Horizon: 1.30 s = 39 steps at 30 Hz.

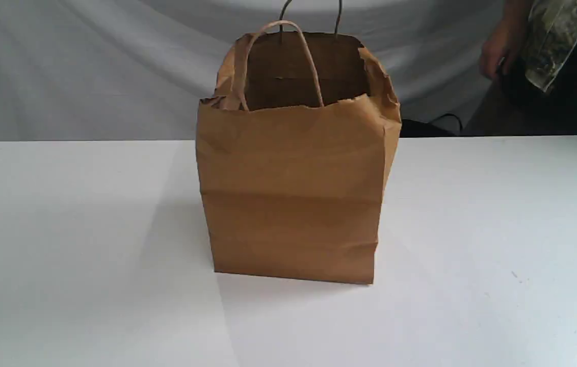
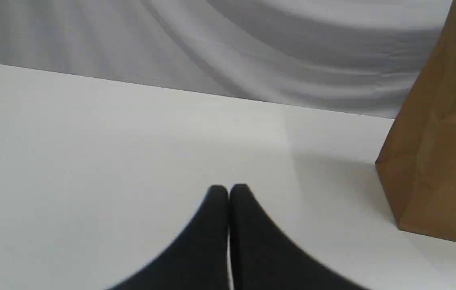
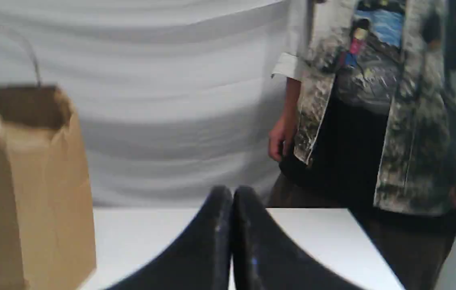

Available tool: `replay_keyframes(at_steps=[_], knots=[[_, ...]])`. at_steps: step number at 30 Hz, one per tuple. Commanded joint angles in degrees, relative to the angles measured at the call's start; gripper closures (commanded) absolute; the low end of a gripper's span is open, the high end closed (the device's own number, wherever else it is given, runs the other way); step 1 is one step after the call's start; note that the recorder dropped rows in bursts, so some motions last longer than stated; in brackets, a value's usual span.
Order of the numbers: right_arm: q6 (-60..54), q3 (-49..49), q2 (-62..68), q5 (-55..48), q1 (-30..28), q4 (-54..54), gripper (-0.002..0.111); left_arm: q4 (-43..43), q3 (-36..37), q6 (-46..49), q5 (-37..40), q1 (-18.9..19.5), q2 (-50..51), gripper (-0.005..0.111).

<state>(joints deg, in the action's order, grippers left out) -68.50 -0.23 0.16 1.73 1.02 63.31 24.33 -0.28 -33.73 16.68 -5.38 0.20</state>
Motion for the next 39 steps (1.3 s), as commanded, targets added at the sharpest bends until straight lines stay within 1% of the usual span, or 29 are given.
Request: replay_keyframes(at_steps=[1, 5, 11, 14, 15, 16, 17, 18, 20, 22, 25, 27, 28, 30, 32, 34, 39], knots=[[-14.8, 0.2, -0.2, -7.5, -0.4, -6.5, 0.108, 0.3, 0.3, -0.3, -0.2, 0.2, -0.2, 0.107], [-15.4, 0.2, -0.2, -7.5, -0.4, -1.1, 0.108, 0.3, 0.3, -0.3, -0.2, 0.2, -0.2, 0.107], [-15.4, 0.2, -0.2, -8.2, -0.4, 13.3, 0.108, 0.3, 0.3, -0.3, -0.2, 0.2, -0.2, 0.107], [-15.4, 0.2, -0.2, -10.3, -0.4, 14.6, 0.108, 0.3, 0.3, -0.1, -0.2, 0.2, -0.2, 0.107], [-14.8, 0.2, -0.2, -10.3, -0.4, 13.1, 0.108, 0.3, 0.3, -0.1, -0.2, 0.2, -0.2, 0.107], [-13.6, 0.2, -0.2, -10.3, -0.4, 10.2, 0.108, 0.3, 0.3, -0.1, -0.2, 0.2, -0.2, 0.107], [-10.0, 0.2, -0.2, -10.4, -0.4, 3.7, 0.108, 0.3, 0.3, -0.1, -0.2, 0.2, -0.2, 0.107], [-3.5, 0.2, -0.2, -10.4, -0.4, -3.8, 0.108, 0.3, 0.3, -0.1, -0.2, 0.2, -0.2, 0.107], [14.9, 0.2, -0.2, -10.7, -0.4, -18.3, 0.108, 0.3, 0.3, -0.1, -0.2, 0.2, -0.2, 0.107], [39.8, 0.2, -0.2, -10.1, -0.4, -33.6, 0.108, 0.3, 0.3, -0.1, -0.2, 0.2, -0.2, 0.107], [75.6, 0.2, -0.2, -9.3, -0.4, -52.6, 0.108, 0.3, 0.3, -0.1, -0.2, 0.2, -0.2, 0.107], [89.8, 0.2, -0.2, -9.5, -0.4, -61.2, 0.108, 0.3, 0.3, -0.3, -0.2, 0.2, -0.2, 0.107], [92.9, 0.2, -0.2, -9.6, -0.4, -64.6, 0.108, 0.3, 0.3, -0.3, -0.2, 0.2, -0.2, 0.107], [90.1, 0.2, -0.2, -10.6, -0.4, -66.5, 0.108, 0.3, 0.3, -0.3, -0.2, 0.2, -0.2, 0.107], [82.8, 0.2, -0.2, -11.7, -0.4, -65.0, 0.108, 0.3, 0.3, -0.3, -0.2, 0.2, -0.2, 0.107], [78.7, 0.2, -0.2, -12.9, -0.4, -61.5, 0.108, 0.3, 0.3, -0.3, -0.2, 0.2, -0.2, 0.107], [78.5, 0.2, -0.2, -14.5, -0.4, -62.0, 0.108, 0.3, 0.3, -0.1, -0.2, 0.2, -0.2, 0.107]])
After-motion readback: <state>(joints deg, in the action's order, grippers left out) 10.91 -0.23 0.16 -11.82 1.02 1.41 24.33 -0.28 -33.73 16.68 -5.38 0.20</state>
